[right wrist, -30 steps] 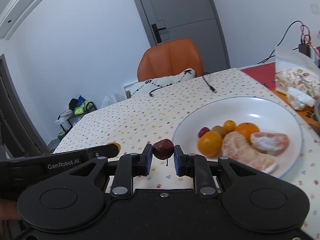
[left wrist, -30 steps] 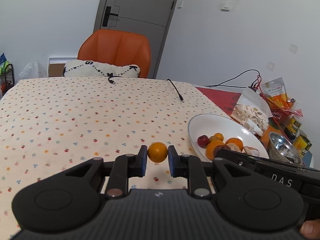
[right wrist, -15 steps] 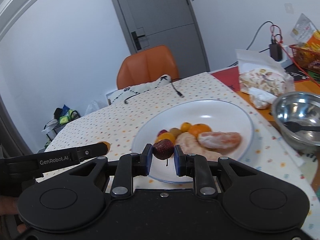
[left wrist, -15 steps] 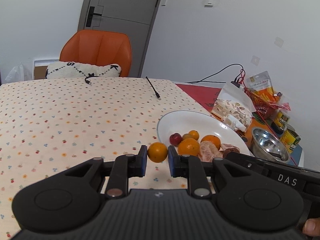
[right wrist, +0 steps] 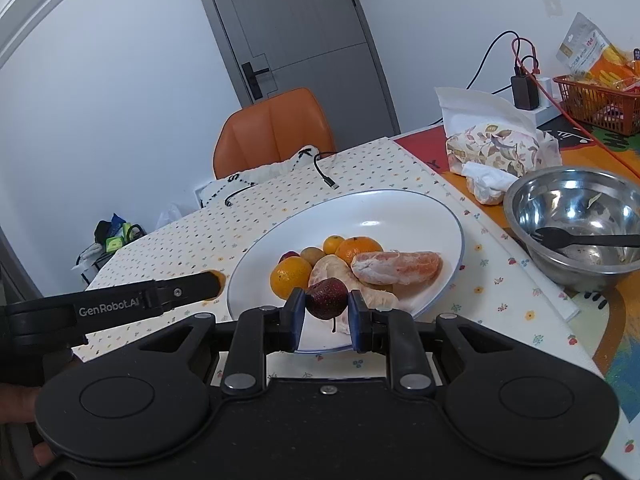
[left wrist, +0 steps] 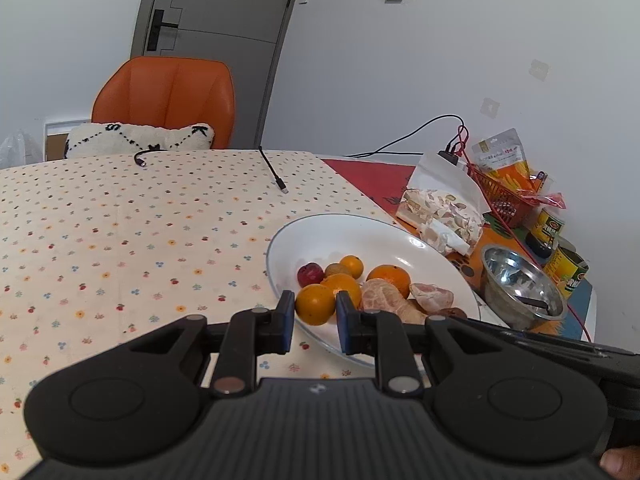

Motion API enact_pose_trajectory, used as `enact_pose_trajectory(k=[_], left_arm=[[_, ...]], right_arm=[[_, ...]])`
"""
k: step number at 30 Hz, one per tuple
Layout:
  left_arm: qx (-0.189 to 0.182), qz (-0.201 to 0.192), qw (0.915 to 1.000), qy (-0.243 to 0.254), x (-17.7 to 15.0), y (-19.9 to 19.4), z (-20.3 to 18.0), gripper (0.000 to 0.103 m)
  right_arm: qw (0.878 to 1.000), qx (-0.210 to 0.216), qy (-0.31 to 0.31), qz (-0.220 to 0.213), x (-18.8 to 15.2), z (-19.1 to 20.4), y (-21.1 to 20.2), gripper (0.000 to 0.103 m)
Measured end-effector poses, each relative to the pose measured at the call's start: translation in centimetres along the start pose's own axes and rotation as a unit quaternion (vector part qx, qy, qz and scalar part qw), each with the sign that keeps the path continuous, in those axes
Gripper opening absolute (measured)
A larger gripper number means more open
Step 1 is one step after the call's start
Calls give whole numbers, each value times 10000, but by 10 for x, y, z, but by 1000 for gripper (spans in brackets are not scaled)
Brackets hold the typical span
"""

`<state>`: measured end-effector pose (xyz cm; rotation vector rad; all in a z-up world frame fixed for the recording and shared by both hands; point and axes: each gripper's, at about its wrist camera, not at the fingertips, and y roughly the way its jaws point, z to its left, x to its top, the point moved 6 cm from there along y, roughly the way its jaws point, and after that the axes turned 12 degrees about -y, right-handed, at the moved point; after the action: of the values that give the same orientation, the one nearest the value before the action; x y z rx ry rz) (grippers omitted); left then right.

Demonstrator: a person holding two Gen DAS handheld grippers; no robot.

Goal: Organize fruits
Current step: 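Carry the small orange and dark plum over the white plate with both tools, then open both tools to release the orange and plum onto the plate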

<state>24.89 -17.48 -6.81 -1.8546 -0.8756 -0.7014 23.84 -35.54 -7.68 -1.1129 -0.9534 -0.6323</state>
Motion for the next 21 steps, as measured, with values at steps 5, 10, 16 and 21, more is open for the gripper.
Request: enact_pose_trajectory(k=[5,10,16,21], left_arm=[[-70,32,10000,51,1,6,-7,20],[-129,46,9999,62,3,10,-12,20],[-158,85,9998,61,3,13,-15,21],[-95,95,9999,-41,4,13,-11,27]], right_arm=[[9999,102,-27,22,1,6,6,22],[9998,143,-90,54,-1,11,8,28],[10000,76,23,48,-4,1,3,28],[9999,49,63,70,-6,-2,1,28]])
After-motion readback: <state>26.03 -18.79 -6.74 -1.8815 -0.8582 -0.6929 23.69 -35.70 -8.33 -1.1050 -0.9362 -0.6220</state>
